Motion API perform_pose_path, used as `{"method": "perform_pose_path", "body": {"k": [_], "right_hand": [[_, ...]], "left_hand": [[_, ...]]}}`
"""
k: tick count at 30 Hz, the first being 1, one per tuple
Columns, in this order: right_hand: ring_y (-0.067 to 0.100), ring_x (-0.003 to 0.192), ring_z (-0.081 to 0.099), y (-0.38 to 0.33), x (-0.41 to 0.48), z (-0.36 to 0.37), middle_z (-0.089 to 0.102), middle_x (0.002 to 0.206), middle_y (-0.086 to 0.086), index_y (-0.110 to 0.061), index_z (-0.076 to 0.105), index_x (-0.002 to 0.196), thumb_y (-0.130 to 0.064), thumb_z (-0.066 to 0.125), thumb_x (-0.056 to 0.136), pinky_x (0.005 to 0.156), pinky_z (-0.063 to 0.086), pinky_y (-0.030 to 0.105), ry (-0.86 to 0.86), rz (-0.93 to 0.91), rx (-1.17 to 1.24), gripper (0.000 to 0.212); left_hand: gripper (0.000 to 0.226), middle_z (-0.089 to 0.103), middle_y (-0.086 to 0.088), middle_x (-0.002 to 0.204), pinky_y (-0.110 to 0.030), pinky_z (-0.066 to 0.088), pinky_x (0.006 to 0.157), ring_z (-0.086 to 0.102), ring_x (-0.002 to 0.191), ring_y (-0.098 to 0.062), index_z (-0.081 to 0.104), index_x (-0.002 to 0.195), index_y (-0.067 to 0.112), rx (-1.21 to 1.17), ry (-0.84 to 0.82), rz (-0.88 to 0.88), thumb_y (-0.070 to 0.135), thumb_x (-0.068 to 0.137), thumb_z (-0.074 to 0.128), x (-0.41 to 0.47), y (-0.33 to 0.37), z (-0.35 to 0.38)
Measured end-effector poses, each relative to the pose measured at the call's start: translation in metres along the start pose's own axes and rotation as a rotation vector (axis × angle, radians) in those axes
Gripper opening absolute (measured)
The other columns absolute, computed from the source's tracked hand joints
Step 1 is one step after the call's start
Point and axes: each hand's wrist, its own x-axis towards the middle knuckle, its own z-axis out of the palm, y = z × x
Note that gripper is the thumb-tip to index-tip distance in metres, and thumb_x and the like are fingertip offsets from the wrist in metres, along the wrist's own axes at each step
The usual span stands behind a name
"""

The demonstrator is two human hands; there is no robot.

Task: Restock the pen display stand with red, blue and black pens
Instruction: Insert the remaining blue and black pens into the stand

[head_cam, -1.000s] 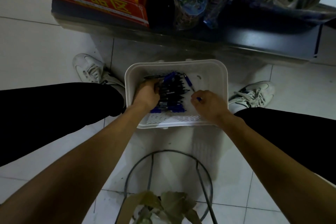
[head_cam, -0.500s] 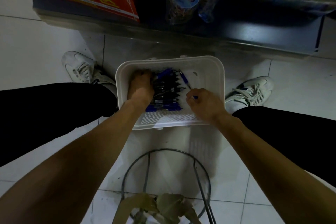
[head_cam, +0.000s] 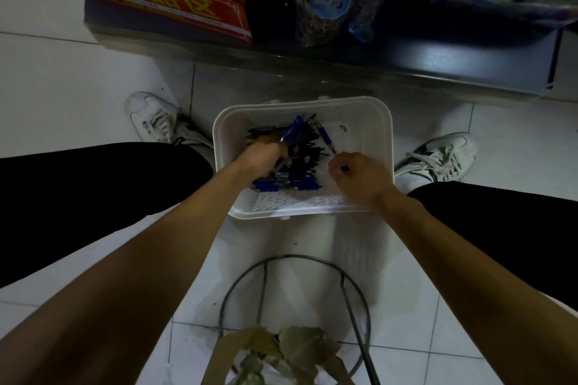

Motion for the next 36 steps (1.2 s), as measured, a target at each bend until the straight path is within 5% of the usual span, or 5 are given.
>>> {"method": "perform_pose_path", "body": {"k": [7,16,23,32,36], "right_hand": [[0.026,0.109,0.06,0.0,0.0,-0.001,0.063,0.124,0.009,-0.019,0.065,0.117,-0.027,0.045,0.099,0.088,0.042,0.026,0.001,0.0,0.009,0.028],[0.027,0.107,0.06,-0.002,-0.004,-0.003,0.064,0.122,0.01,-0.016,0.065,0.117,-0.024,0.045,0.098,0.086,0.042,0.025,0.006,0.0,0.034,0.028],[0.023,0.103,0.058,-0.004,-0.004,-0.004,0.063,0.121,0.008,-0.02,0.063,0.117,-0.026,0.044,0.099,0.08,0.037,0.023,-0.024,-0.005,-0.003,0.027],[0.018,0.086,0.052,-0.001,-0.001,-0.002,0.055,0.094,-0.001,-0.019,0.065,0.106,-0.024,0.043,0.098,0.077,0.035,0.022,-0.041,-0.001,-0.023,0.024],[0.021,0.09,0.054,-0.002,-0.001,-0.002,0.061,0.102,0.003,-0.02,0.066,0.11,-0.026,0.044,0.098,0.08,0.037,0.023,-0.019,0.008,-0.002,0.025]], "left_hand": [[0.022,0.072,-0.003,0.089,-0.026,0.038,0.071,0.049,0.082,-0.023,0.067,0.107,0.009,-0.289,-0.36,-0.086,0.009,0.088,0.057,0.0,-0.003,-0.001],[0.018,0.062,-0.009,0.096,-0.028,0.042,0.071,0.059,0.086,-0.026,0.055,0.097,0.014,0.548,0.187,0.203,0.008,0.083,0.064,0.021,-0.015,0.002],[0.014,0.065,-0.015,0.097,-0.032,0.041,0.068,0.061,0.086,-0.034,0.061,0.098,0.005,0.586,0.517,0.33,0.0,0.087,0.053,0.019,-0.017,0.006],[0.049,0.064,-0.008,0.118,-0.031,0.046,0.08,0.06,0.103,-0.029,0.055,0.122,0.014,0.898,0.232,0.413,0.034,0.08,0.071,0.018,-0.033,0.011],[0.026,0.068,-0.009,0.105,-0.031,0.048,0.073,0.062,0.092,-0.031,0.061,0.1,0.018,1.024,0.124,0.395,0.035,0.081,0.067,0.012,-0.04,0.013]]}}
